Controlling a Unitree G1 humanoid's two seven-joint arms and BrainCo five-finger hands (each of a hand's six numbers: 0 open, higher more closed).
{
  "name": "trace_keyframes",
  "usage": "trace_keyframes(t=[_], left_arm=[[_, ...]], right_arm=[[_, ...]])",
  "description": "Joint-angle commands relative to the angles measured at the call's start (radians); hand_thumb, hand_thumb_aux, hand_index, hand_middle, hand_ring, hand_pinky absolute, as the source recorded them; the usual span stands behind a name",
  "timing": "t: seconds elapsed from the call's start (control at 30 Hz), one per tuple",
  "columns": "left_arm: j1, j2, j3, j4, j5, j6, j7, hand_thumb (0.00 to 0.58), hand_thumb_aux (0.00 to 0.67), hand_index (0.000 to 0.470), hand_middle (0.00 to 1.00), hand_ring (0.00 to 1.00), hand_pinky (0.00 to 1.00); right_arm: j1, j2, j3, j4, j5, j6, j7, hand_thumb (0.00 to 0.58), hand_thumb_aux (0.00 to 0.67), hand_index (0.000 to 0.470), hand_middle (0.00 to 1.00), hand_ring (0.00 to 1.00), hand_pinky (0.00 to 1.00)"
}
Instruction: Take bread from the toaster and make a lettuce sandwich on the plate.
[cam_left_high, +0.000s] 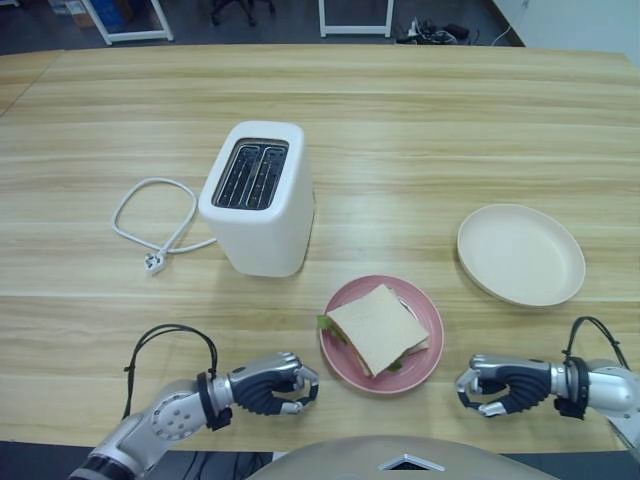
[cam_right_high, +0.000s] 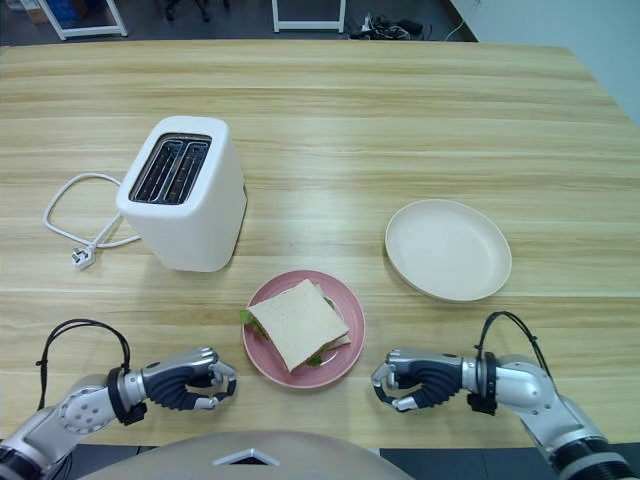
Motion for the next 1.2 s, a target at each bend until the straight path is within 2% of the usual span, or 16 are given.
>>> trace_keyframes(t=[0.03,0.3,0.43,0.57,0.6,0.63,0.67,0.7,0.8,0.9,1.0,1.07,1.2], left_arm=[[-0.06,-0.081,-0.021,0.135,0.144,0.014,0.031,0.58,0.67,0.47,1.0,1.0,1.0],[-0.257,-0.243,0.033,0.341,0.27,0.004,0.251,0.58,0.67,0.47,1.0,1.0,1.0],[-0.36,-0.306,0.048,0.444,0.288,-0.009,0.334,0.58,0.67,0.47,1.0,1.0,1.0],[-0.413,-0.333,0.078,0.474,0.247,-0.051,0.375,0.58,0.67,0.47,1.0,1.0,1.0],[-0.399,-0.324,0.085,0.438,0.198,-0.079,0.353,0.58,0.67,0.47,1.0,1.0,1.0],[-0.374,-0.308,0.096,0.39,0.153,-0.111,0.338,0.58,0.67,0.47,1.0,1.0,1.0],[-0.343,-0.293,0.115,0.327,0.116,-0.138,0.335,0.519,0.452,0.317,0.61,0.61,0.61],[-0.3,-0.279,0.141,0.237,0.058,-0.153,0.331,0.0,0.0,0.0,0.0,0.0,0.0],[-0.182,-0.252,0.235,-0.074,-0.121,-0.145,0.339,0.0,0.0,0.0,0.0,0.0,0.0],[-0.187,-0.318,0.348,-0.314,-0.219,-0.064,0.399,0.0,0.0,0.0,0.0,0.0,0.0],[-0.276,-0.459,0.464,-0.424,-0.143,0.031,0.511,0.0,0.0,0.0,0.0,0.0,0.0],[-0.326,-0.546,0.516,-0.469,-0.068,0.079,0.573,0.0,0.0,0.0,0.0,0.0,0.0],[-0.386,-0.644,0.577,-0.53,0.061,0.1,0.637,0.0,0.0,0.0,0.0,0.0,0.0]], right_arm=[[-0.064,0.129,-0.001,0.066,-0.11,-0.006,-0.081,0.58,0.67,0.47,1.0,1.0,1.0],[-0.153,0.328,-0.089,0.181,-0.333,-0.008,-0.404,0.58,0.67,0.47,1.0,1.0,1.0],[-0.189,0.387,-0.106,0.211,-0.376,0.008,-0.503,0.58,0.67,0.47,1.0,1.0,1.0],[-0.18,0.382,-0.106,0.188,-0.34,-0.024,-0.512,0.58,0.67,0.47,1.0,1.0,1.0],[-0.164,0.368,-0.107,0.156,-0.292,-0.038,-0.495,0.546,0.507,0.356,1.0,1.0,1.0],[-0.146,0.352,-0.11,0.114,-0.23,-0.049,-0.477,0.294,0.2,0.14,0.78,0.78,0.78],[-0.131,0.338,-0.121,0.068,-0.163,-0.053,-0.466,0.0,0.0,0.0,0.0,0.0,0.0],[-0.121,0.33,-0.145,0.01,-0.094,-0.05,-0.469,0.0,0.0,0.0,0.0,0.0,0.0],[-0.13,0.342,-0.237,-0.19,0.115,0.016,-0.515,0.0,0.0,0.0,0.0,0.0,0.0],[-0.209,0.427,-0.34,-0.377,0.154,0.123,-0.642,0.0,0.0,0.0,0.0,0.0,0.0],[-0.289,0.541,-0.395,-0.48,0.068,0.154,-0.75,0.0,0.0,0.0,0.0,0.0,0.0],[-0.337,0.621,-0.415,-0.496,-0.031,0.131,-0.806,0.0,0.0,0.0,0.0,0.0,0.0],[-0.364,0.679,-0.428,-0.524,-0.134,0.085,-0.831,0.0,0.0,0.0,0.0,0.0,0.0]])
